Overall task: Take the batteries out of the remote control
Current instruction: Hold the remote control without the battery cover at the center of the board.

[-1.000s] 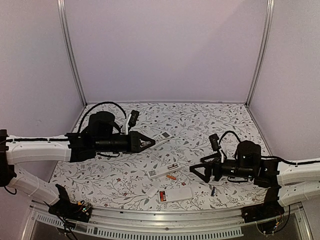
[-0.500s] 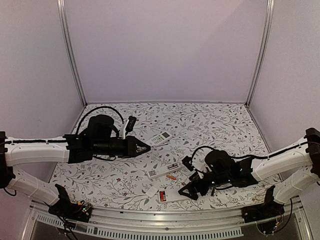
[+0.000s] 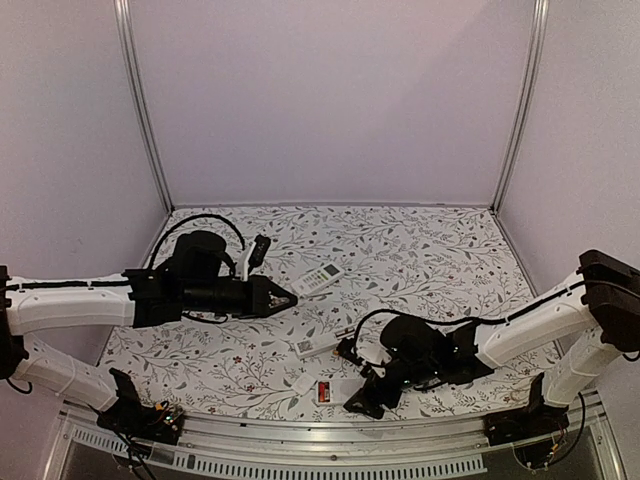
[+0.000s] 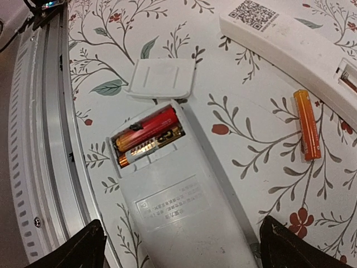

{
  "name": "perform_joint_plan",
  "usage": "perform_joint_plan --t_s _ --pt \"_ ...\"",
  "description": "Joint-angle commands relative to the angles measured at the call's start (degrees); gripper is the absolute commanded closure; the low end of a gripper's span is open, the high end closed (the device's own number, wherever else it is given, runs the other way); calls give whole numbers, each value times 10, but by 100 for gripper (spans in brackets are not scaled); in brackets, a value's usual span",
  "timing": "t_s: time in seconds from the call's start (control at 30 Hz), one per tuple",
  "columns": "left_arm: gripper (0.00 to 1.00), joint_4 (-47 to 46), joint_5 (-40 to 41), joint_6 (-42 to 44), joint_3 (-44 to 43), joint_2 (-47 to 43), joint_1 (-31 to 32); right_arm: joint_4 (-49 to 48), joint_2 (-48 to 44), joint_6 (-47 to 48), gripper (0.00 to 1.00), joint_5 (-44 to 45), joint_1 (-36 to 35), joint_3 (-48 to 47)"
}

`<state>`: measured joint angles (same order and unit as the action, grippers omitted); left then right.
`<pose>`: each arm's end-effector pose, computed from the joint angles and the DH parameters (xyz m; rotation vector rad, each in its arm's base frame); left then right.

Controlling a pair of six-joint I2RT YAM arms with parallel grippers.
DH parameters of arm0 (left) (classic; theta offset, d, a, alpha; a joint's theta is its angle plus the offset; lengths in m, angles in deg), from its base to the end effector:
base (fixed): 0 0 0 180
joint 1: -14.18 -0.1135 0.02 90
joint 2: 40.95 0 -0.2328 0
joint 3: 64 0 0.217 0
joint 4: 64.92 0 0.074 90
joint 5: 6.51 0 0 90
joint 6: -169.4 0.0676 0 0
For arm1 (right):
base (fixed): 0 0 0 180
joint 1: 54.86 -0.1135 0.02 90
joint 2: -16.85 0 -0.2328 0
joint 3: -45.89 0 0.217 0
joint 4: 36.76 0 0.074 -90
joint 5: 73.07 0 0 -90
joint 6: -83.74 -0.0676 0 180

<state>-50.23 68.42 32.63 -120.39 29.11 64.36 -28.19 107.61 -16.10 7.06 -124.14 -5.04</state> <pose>0.1620 -0.2217 0.2149 0.2515 2.3087 -1.2371 0.0893 0.2689 0.1021 -1.3493 2.1934 0.7940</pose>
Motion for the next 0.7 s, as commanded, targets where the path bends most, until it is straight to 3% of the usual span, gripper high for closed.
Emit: perform_joint_plan --t_s 0.0,0.23,0.4,0.67 --pt "100 36 -13 14 -1 -1 -9 37 17 10 6 15 -29 -8" --pt "100 106 -48 33 -13 9 -9 43 26 13 10 94 -47 -8" --pt "100 174 -83 61 -20 15 -9 49 30 25 19 144 -61 -13" --pt "100 293 -106 124 -41 23 3 43 43 38 43 175 -80 -22"
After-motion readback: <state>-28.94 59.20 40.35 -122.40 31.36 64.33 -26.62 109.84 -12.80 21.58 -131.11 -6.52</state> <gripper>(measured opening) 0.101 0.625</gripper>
